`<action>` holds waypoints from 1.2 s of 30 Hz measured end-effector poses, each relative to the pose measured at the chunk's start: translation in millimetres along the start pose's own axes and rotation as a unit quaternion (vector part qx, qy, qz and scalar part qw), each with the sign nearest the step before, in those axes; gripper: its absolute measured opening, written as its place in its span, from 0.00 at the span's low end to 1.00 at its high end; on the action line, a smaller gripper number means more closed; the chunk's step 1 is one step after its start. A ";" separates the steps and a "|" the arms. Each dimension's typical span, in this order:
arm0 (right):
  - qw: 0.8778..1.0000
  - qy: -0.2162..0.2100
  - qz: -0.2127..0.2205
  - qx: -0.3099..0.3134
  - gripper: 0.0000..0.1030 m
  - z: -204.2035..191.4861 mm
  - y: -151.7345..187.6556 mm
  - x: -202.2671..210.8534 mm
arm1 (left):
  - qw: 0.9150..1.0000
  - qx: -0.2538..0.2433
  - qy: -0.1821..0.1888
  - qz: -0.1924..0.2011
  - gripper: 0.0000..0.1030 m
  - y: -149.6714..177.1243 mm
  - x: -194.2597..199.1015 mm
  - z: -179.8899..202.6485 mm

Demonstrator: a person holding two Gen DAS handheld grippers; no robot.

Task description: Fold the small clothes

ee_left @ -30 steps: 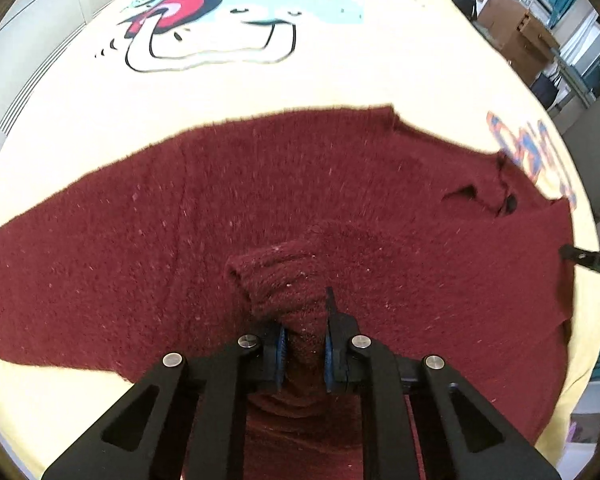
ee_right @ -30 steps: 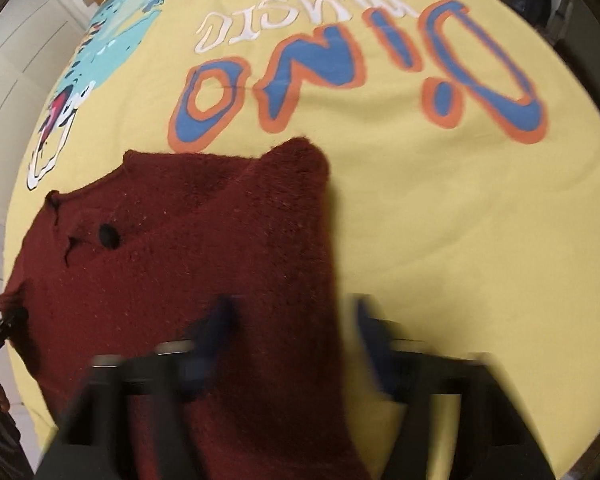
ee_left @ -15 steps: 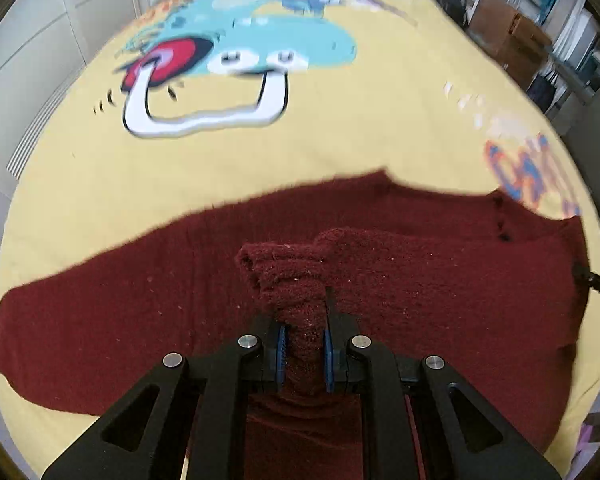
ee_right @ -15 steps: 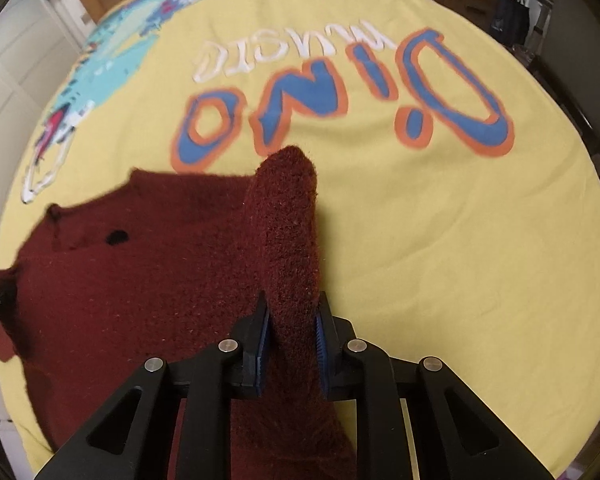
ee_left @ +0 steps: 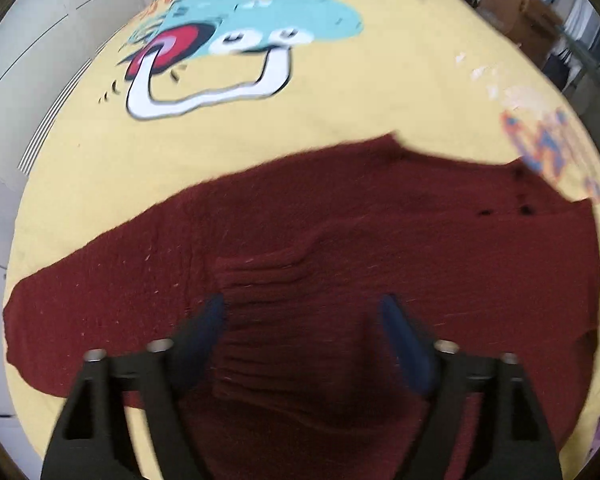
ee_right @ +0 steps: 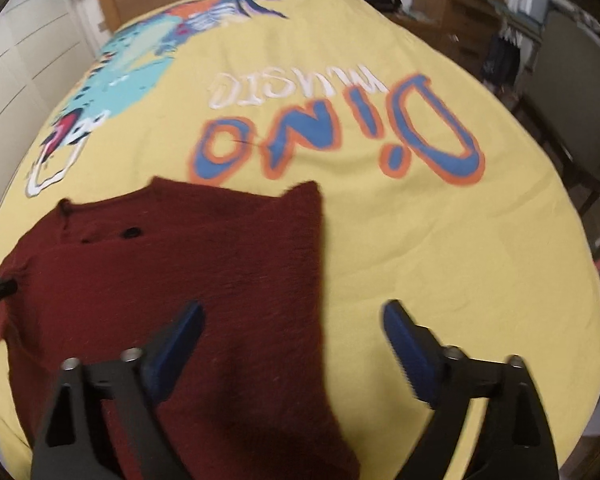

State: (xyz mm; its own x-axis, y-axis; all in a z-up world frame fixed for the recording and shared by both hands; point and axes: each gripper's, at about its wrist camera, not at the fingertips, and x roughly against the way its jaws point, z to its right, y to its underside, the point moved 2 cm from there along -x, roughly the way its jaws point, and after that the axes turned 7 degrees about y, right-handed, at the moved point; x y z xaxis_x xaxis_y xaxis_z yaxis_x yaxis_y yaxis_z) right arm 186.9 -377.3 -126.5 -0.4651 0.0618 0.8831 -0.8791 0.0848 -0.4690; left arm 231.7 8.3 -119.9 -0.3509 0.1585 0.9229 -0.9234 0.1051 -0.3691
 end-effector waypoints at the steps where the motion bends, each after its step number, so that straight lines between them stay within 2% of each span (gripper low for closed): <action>1: 1.000 -0.005 0.005 0.008 1.00 -9.8 3.3 4.0 | 1.000 -0.007 0.007 0.009 0.94 0.7 4.7 7.7; 2: 1.000 -0.008 0.009 0.014 1.00 -18.6 6.4 6.2 | 1.000 -0.013 0.008 0.014 0.99 1.8 7.0 13.4; 6: 0.999 -0.017 0.012 0.049 1.00 -65.6 19.5 3.2 | 0.999 -0.034 0.028 0.029 0.99 9.6 5.5 37.8; 8: 0.998 -0.015 0.007 0.069 1.00 -85.6 25.9 -5.6 | 0.998 -0.044 0.021 0.034 0.99 17.2 -2.0 47.4; 12: 0.996 -0.007 -0.010 0.089 1.00 -106.4 40.5 -30.9 | 0.999 -0.043 0.022 0.009 0.99 29.7 -28.3 52.9; 15: 0.997 0.003 -0.020 0.081 1.00 -101.0 45.9 -49.1 | 0.999 -0.046 0.007 -0.010 0.99 42.4 -48.2 47.3; 23: 0.999 0.000 -0.025 0.042 0.99 -53.1 40.0 -55.9 | 0.999 -0.049 0.003 -0.004 0.99 53.2 -49.9 17.8; 25: 0.998 0.011 -0.024 0.051 0.99 -49.6 40.4 -54.8 | 0.999 -0.045 0.007 -0.002 0.99 54.7 -50.8 12.5; 29: 0.999 -0.004 -0.027 0.039 0.99 -45.7 44.7 -58.2 | 0.999 -0.046 0.005 0.003 0.99 55.7 -50.1 12.0; 36: 0.999 0.001 -0.025 0.043 1.00 -49.0 48.4 -59.8 | 0.998 -0.055 -0.004 0.030 1.00 67.0 -47.1 19.7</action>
State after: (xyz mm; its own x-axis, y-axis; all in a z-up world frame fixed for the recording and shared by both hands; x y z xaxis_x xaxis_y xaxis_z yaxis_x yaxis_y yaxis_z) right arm 177.2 -328.2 -202.8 -0.4200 0.0609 0.9055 -0.9071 0.0017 -0.4209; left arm 183.3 -11.5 -185.9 -0.4062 0.1607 0.8995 -0.8786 0.2020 -0.4328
